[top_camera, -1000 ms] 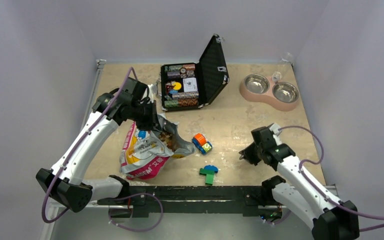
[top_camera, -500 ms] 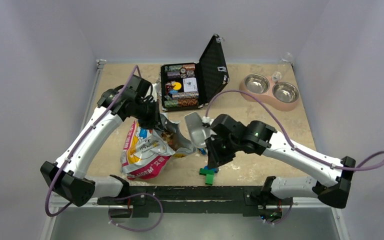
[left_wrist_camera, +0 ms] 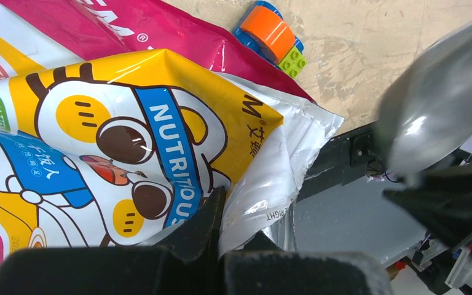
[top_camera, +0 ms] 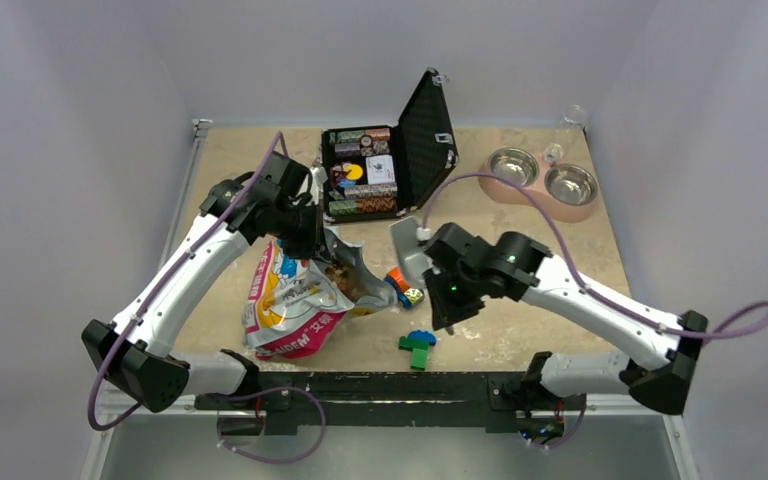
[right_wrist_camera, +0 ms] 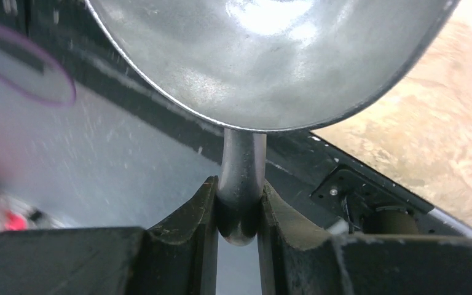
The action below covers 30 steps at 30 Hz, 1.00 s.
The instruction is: Serve the pet food
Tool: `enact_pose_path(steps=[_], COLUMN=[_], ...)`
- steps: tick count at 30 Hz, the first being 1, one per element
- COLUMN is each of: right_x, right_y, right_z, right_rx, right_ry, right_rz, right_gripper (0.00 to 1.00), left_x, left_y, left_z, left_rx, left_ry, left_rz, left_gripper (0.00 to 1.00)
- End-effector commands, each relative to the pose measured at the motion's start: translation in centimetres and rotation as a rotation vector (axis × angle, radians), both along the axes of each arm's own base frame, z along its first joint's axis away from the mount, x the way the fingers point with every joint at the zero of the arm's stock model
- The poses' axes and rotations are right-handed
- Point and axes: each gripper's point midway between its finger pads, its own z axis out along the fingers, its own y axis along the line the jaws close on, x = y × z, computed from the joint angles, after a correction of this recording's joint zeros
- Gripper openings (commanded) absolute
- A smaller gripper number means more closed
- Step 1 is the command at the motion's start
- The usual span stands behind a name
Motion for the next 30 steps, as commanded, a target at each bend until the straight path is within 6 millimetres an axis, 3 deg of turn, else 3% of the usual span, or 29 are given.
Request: enact_pose_path(steps=[1,3,5,10,16,20,22,27,28,30], right_x=[3.9,5.0,6.9,12.9,14.9,14.4,14.2,14.0,14.0,14.0], right_y=[-5.2,-7.6,-8.6,-8.1,-5.7,-4.9,-4.6,-4.2,-4.2,-4.1], right_z=[0.1,-2.1,-4.7,-8.5,-12.6,-14.4,-15.0,-14.7,-14.5,-14.3], right_rx=[0.021,-0.008,0.0,-0.031,0.028,0.074,0.099,0.205,0.23,0.281], right_ry=[-0.117,-0.103,-0.095,-0.069,0.032,0.072,0.092,0.078,0.08,0.082], right_rz=[-0.369,-0.472,-0.493,-0.385,-0.245,-0.21,-0.232,-0.308,-0.327,-0.362], right_gripper=[0.0,0.0,0.0,0.0,0.0,0.16,0.3,0.54,0.62,0.66], left_x=[1.2,1.3,1.2,0.9,0.0,-0.6,-0.6,-0.5,-0.5,-0.6], left_y=[-1.1,-1.2,-1.3,-1.4,-0.8,-0.4,-0.3,-0.8,-0.8,-0.9], left_z=[2.4,2.5,2.5,2.9,3.7,3.7,3.5,3.7,3.6,3.4], left_rx=[-0.084,-0.087,-0.095,-0.115,-0.12,-0.12,-0.122,-0.134,-0.133,-0.134], left_ry=[-0.099,-0.1,-0.097,-0.101,-0.12,-0.131,-0.132,-0.13,-0.128,-0.12], left_rz=[0.033,0.035,0.038,0.032,0.034,0.04,0.041,0.02,0.016,0.009], left_gripper=[0.0,0.0,0.0,0.0,0.0,0.0,0.0,0.0,0.0,0.0])
